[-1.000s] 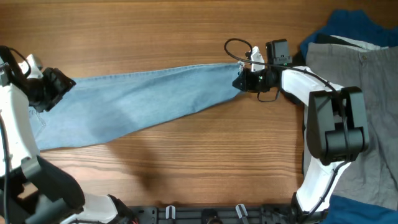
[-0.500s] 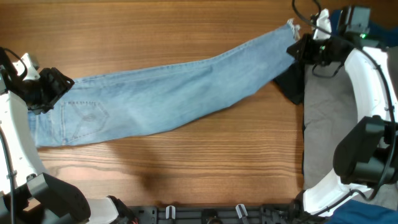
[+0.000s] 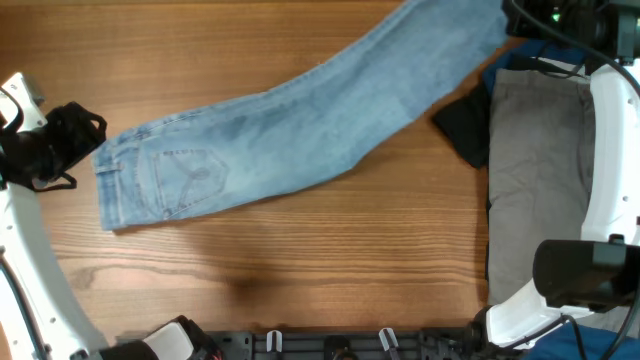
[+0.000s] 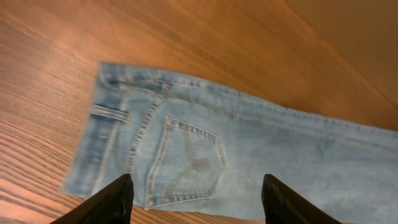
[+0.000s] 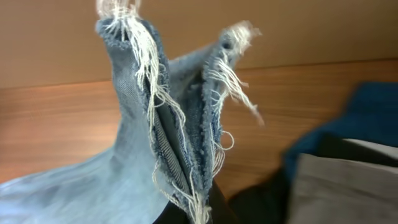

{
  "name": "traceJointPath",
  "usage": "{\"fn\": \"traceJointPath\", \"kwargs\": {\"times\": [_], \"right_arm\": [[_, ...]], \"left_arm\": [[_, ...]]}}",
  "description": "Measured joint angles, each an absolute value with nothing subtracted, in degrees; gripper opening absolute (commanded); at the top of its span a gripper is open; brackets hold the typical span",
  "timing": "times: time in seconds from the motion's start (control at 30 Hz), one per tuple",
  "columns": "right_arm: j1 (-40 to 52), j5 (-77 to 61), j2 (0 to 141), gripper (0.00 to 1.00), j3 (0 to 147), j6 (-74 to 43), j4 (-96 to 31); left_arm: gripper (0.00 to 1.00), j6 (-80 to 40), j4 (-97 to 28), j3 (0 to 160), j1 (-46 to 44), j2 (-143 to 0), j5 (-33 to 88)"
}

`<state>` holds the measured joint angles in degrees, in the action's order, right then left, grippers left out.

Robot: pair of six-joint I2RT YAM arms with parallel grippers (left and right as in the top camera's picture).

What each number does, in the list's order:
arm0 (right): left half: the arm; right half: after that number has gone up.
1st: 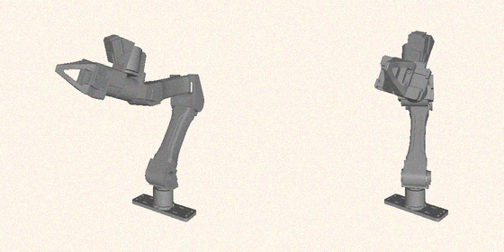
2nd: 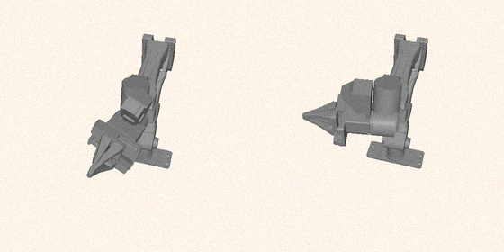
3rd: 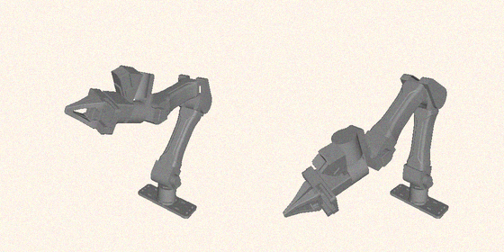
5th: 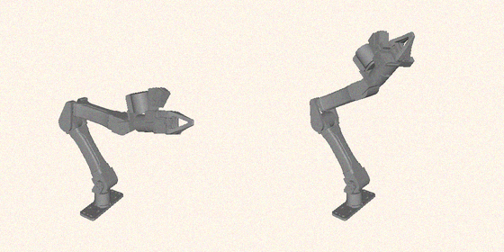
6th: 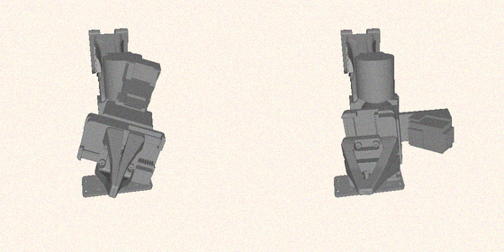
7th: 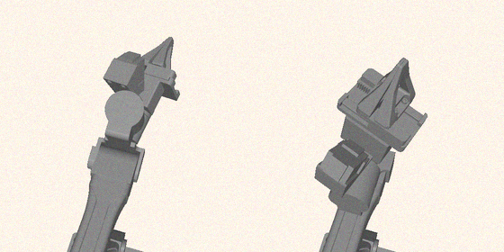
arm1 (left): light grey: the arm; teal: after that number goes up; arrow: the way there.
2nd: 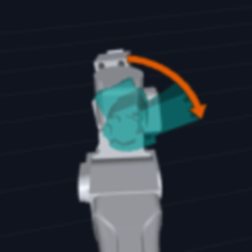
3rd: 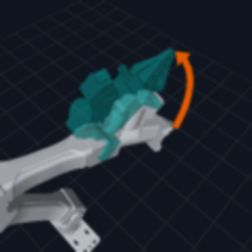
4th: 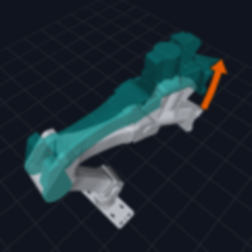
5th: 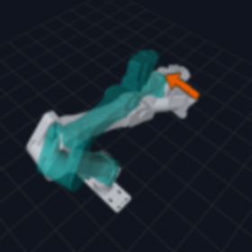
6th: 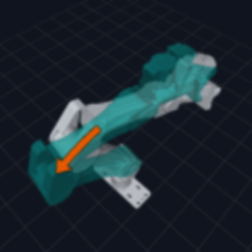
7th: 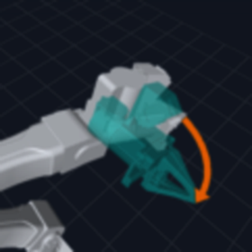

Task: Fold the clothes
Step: 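Fold the hems leftward over toward the waistband with the right gripper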

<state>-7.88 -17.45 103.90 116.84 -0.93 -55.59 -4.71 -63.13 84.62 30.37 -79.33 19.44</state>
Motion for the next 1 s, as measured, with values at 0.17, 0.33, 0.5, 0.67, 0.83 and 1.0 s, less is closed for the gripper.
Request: {"fn": "traceJointPath", "kwargs": {"times": [0.17, 0.33, 0.5, 0.67, 0.83, 1.0], "right_arm": [[-8.3, -10.2, 103.9, 0.06, 118.2, 0.4, -55.3], [-8.2, -9.4, 103.9, 0.04, 120.1, 0.6, -56.1], [-3.3, -23.1, 103.9, 0.04, 120.2, 0.1, -59.4], [10.8, -29.3, 105.1, 0.04, 120.2, -2.6, -60.5], [23.2, -30.6, 112.4, 0.04, 120.4, -7.2, -59.6], [32.8, -31.8, 122.1, 0.04, 120.4, -9.6, -49.9]], "left_arm": [[0.67, -4.5, -63.5, 84.6, 30.4, -78.8, 19.4], [0.66, -4.5, -63.7, 84.6, 30.4, -78.8, 19.4], [0.68, -4.5, -63.9, 84.6, 30.4, -78.8, 19.4], [0.69, -4.5, -63.9, 84.6, 30.4, -78.8, 19.4], [0.69, -4.5, -63.9, 84.6, 30.4, -78.8, 19.4], [0.69, -4.5, -63.9, 84.6, 30.4, -78.8, 19.4]]}}
